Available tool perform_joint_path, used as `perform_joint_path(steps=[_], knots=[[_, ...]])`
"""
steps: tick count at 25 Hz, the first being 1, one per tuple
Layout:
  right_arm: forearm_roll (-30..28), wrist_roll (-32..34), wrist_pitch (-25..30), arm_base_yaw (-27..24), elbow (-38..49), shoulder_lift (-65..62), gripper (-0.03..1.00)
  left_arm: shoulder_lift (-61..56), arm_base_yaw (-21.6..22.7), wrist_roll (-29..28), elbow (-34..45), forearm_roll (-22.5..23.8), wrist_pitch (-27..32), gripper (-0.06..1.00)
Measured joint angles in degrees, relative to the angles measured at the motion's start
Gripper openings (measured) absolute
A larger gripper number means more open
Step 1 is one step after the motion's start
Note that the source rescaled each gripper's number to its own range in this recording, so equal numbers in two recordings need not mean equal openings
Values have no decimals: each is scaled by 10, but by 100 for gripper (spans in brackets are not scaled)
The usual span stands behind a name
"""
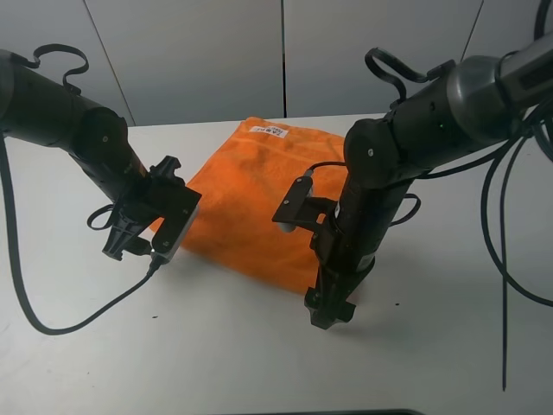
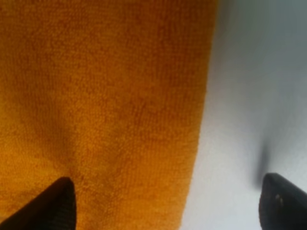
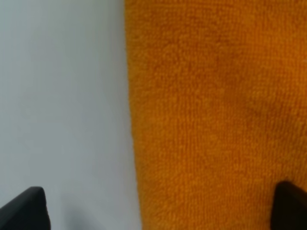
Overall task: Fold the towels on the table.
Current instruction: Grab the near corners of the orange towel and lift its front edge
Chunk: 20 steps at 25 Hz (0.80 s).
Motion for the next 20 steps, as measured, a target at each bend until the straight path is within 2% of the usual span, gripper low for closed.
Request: perform_joint_path(steps=[11,20], knots=[[0,2,1,0,-3,8,100,17,0,0,0,-23,8,99],[0,2,2,0,-3,8,100,17,0,4,-1,-24,8,99]])
